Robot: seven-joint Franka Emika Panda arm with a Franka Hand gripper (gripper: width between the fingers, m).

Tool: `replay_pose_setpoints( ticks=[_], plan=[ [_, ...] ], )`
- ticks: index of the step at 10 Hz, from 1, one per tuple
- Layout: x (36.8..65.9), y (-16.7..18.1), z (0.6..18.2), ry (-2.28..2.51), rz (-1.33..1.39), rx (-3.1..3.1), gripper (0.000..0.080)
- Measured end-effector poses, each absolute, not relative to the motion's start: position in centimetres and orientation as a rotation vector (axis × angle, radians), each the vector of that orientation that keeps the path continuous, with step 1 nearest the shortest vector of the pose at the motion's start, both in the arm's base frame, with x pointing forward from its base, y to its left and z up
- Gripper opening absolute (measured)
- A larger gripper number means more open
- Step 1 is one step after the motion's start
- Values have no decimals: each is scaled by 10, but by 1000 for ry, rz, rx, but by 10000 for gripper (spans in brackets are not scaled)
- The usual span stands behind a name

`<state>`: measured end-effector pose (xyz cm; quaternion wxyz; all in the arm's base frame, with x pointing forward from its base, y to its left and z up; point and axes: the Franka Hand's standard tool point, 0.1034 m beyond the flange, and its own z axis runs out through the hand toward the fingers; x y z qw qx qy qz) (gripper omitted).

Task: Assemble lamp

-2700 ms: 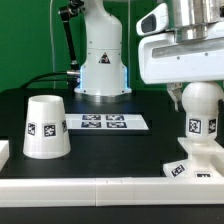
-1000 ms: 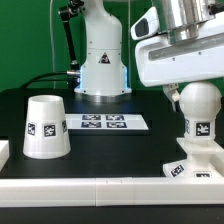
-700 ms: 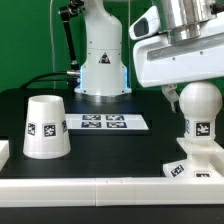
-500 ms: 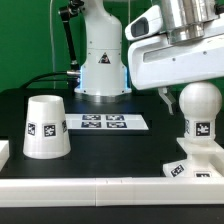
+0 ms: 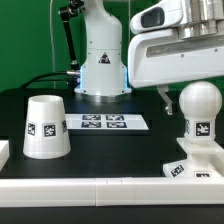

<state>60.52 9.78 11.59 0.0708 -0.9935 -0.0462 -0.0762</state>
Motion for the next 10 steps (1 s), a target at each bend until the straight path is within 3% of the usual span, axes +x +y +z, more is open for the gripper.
replay_pose_setpoints(
  ticks=[6,10],
  plan=[
    [605,94,114,-704,-262,-2945,699],
    [608,93,115,-1496,-265,-2763,699]
  ],
)
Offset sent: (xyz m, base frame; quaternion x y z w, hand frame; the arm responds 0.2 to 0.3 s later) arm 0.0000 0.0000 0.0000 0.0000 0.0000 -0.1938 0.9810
